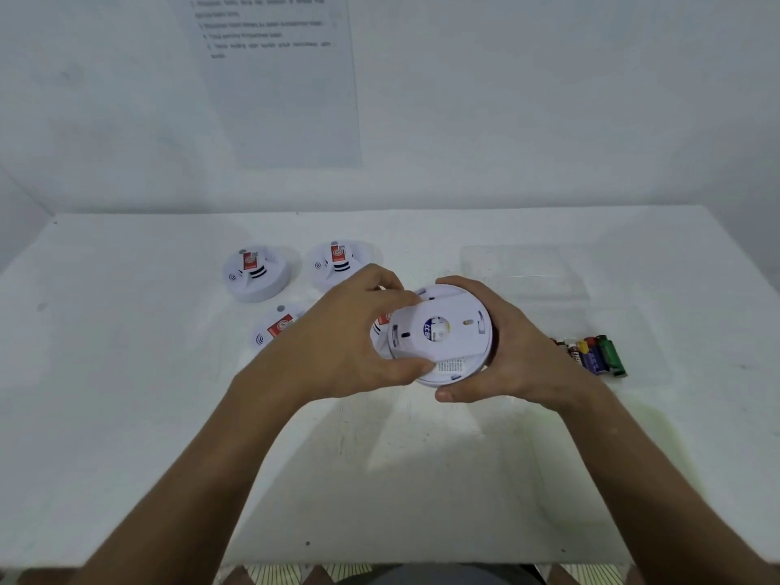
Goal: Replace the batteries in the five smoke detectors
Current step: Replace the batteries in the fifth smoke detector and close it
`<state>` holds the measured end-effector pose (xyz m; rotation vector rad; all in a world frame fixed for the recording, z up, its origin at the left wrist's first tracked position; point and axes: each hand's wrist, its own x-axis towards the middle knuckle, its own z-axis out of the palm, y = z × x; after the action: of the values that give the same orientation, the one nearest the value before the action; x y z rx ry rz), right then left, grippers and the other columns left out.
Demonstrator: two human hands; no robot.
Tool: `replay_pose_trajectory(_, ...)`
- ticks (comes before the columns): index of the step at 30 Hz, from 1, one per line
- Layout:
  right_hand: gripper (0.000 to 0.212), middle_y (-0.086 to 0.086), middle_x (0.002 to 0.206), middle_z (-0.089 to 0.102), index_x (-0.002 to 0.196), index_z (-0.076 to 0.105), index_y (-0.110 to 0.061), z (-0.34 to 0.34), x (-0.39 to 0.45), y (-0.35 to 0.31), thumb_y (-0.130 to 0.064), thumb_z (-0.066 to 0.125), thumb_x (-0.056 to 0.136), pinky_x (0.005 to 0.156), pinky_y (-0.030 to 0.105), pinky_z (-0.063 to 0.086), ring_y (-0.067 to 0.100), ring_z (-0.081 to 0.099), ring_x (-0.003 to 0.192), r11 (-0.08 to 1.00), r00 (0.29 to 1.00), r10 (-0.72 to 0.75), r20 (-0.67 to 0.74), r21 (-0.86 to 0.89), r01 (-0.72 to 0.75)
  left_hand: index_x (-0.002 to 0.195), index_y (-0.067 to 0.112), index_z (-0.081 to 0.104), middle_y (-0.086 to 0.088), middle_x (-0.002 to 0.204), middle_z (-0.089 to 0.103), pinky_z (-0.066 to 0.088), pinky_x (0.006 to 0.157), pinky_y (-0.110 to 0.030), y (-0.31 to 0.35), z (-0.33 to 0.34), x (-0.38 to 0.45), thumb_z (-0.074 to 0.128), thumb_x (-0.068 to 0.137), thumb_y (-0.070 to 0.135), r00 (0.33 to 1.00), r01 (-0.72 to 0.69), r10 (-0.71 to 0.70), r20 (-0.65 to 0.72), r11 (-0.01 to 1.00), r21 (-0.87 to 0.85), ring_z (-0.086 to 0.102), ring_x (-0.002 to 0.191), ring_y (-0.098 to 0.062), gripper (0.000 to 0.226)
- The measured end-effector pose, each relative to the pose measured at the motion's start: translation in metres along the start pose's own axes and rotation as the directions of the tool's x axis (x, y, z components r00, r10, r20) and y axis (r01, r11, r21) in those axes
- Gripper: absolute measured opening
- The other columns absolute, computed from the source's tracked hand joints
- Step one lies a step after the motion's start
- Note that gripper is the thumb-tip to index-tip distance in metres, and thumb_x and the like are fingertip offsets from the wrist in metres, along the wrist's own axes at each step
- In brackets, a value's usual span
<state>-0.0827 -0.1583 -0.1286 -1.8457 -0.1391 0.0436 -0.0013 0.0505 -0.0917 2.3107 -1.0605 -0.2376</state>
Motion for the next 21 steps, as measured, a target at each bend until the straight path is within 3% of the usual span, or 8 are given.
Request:
replay_pose_trajectory(3,0.097,-0.008,0.130,0.060,0.138,0.046,-0.023,0.003,0.002,-0.002,-0.008,0.093,0.054,0.094,0.022,0.052,0.010,0.058,0.121,1.000,1.000,0.003,-0.026,-0.025,-0.004,0.127,0.032,0.056,0.017,0.115,0.052,0.038,0.085,-0.011,0.002,-0.006,0.002,0.077,0.066,0.053,0.999,-0.044,0.044,0.016,0.999,-0.014,0.046,0.108,0.002,0.068)
replay_pose_trajectory(7,0.098,-0.008,0.129,0.060,0.138,0.047,-0.025,0.005,0.005,-0.005,-0.001,0.094,0.056,0.093,0.022,0.053,0.011,0.059,0.120,1.000,1.000,-0.001,-0.032,-0.019,0.000,0.126,0.036,0.057,0.015,0.118,0.053,0.045,0.088,-0.020,0.000,-0.010,0.002,0.077,0.068,0.055,0.999,-0.035,0.035,0.011,0.999,-0.034,0.049,0.107,-0.001,0.064)
replay_pose_trajectory(12,0.096,-0.010,0.130,0.059,0.138,0.048,-0.023,0.012,0.011,-0.009,-0.009,0.093,0.055,0.091,0.022,0.053,0.012,0.058,0.121,0.999,0.999,-0.011,-0.042,-0.039,0.009,0.120,0.034,0.063,0.013,0.113,0.057,0.050,0.085,-0.023,-0.007,-0.009,0.003,0.082,0.067,0.049,1.000,-0.011,0.009,-0.018,0.995,-0.099,0.055,0.099,-0.001,0.059)
replay_pose_trajectory(15,0.094,-0.007,0.131,0.059,0.137,0.049,-0.024,0.014,0.012,-0.010,-0.009,0.093,0.055,0.093,0.023,0.053,0.014,0.058,0.122,0.999,0.998,-0.013,-0.056,-0.047,0.010,0.125,0.031,0.061,0.011,0.113,0.059,0.053,0.084,-0.027,-0.011,-0.010,0.005,0.081,0.069,0.048,0.999,-0.037,0.041,0.033,0.995,-0.097,0.057,0.099,-0.004,0.062)
replay_pose_trajectory(21,0.094,-0.009,0.129,0.060,0.137,0.049,-0.020,0.015,0.013,-0.009,-0.004,0.093,0.055,0.091,0.022,0.052,0.013,0.058,0.121,1.000,0.998,-0.001,-0.070,-0.028,-0.001,0.130,0.024,0.059,0.009,0.118,0.062,0.057,0.077,-0.024,-0.028,-0.015,0.009,0.085,0.067,0.021,0.989,0.016,0.033,0.144,0.947,-0.322,0.066,0.097,-0.010,0.069)
